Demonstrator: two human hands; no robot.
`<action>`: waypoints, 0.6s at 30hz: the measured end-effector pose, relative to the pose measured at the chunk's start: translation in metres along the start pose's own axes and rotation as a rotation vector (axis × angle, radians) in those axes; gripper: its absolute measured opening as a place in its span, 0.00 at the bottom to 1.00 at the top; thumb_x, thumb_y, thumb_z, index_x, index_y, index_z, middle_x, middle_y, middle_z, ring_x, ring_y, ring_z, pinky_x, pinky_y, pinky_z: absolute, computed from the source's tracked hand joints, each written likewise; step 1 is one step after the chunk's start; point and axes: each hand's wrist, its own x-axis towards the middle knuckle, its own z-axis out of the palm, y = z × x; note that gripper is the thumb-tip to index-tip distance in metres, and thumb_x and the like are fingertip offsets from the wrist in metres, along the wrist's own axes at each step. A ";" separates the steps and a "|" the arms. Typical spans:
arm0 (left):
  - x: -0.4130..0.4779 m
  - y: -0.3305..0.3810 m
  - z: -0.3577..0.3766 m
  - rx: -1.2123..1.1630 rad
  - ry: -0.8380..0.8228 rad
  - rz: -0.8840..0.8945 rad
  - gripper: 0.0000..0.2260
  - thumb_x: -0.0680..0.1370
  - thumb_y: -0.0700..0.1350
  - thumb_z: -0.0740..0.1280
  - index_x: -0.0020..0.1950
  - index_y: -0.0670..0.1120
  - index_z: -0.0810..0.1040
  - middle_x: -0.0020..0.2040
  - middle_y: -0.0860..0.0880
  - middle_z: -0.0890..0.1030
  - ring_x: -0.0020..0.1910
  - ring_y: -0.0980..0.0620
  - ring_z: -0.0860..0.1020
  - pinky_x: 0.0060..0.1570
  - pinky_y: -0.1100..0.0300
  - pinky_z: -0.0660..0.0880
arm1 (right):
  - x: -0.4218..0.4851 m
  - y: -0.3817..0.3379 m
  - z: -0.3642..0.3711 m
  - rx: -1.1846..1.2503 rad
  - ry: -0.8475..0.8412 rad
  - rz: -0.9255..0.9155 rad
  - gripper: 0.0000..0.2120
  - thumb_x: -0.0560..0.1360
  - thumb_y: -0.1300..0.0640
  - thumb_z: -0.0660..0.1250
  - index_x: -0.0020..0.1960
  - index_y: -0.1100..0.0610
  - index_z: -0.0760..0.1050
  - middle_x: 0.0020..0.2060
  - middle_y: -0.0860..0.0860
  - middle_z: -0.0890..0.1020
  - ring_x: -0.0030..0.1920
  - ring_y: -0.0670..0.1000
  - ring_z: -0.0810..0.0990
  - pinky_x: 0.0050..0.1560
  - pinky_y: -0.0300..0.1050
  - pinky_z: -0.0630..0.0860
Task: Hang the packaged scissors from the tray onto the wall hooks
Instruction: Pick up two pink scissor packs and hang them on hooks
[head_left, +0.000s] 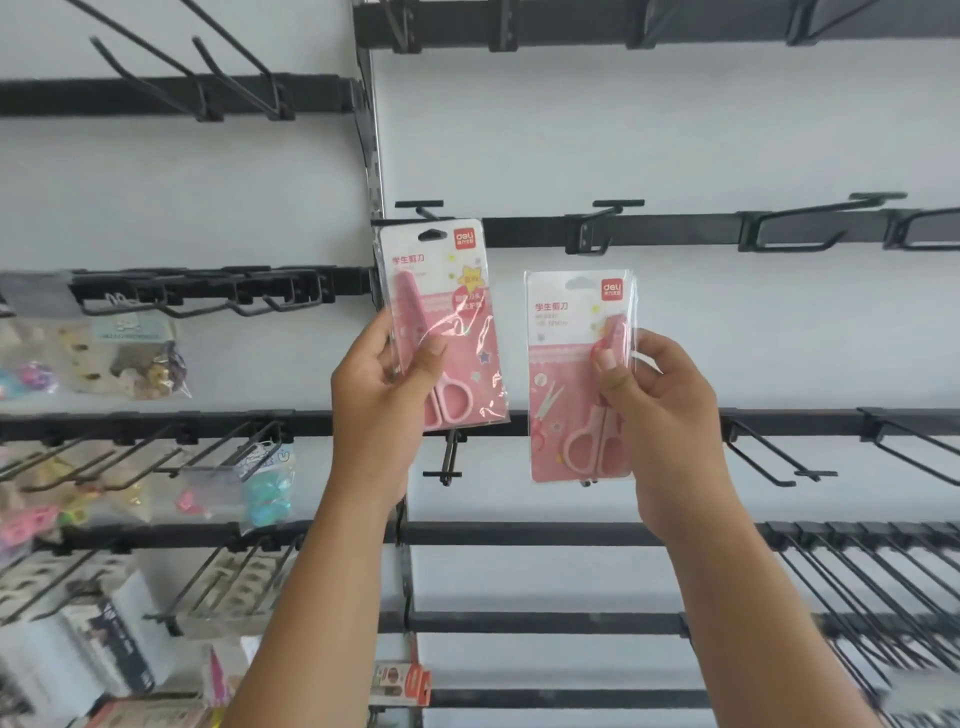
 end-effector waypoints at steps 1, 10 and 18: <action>0.003 -0.002 -0.001 0.007 0.001 0.003 0.13 0.79 0.40 0.69 0.62 0.53 0.80 0.54 0.52 0.86 0.53 0.51 0.85 0.53 0.53 0.80 | 0.001 0.000 0.001 -0.002 0.004 0.000 0.09 0.80 0.54 0.69 0.59 0.53 0.76 0.45 0.54 0.88 0.40 0.51 0.87 0.33 0.51 0.83; 0.005 -0.019 -0.006 0.024 0.044 -0.012 0.14 0.80 0.41 0.68 0.63 0.53 0.80 0.54 0.51 0.86 0.54 0.49 0.84 0.56 0.48 0.79 | 0.003 0.005 0.001 0.015 0.035 0.001 0.12 0.78 0.52 0.71 0.60 0.50 0.77 0.43 0.54 0.88 0.40 0.52 0.88 0.33 0.50 0.82; 0.014 -0.035 -0.003 0.165 0.021 -0.052 0.10 0.81 0.46 0.67 0.61 0.52 0.80 0.50 0.58 0.86 0.48 0.58 0.85 0.44 0.63 0.80 | 0.009 0.003 0.000 0.016 0.100 0.006 0.12 0.79 0.53 0.70 0.62 0.50 0.77 0.45 0.55 0.88 0.41 0.52 0.88 0.33 0.45 0.82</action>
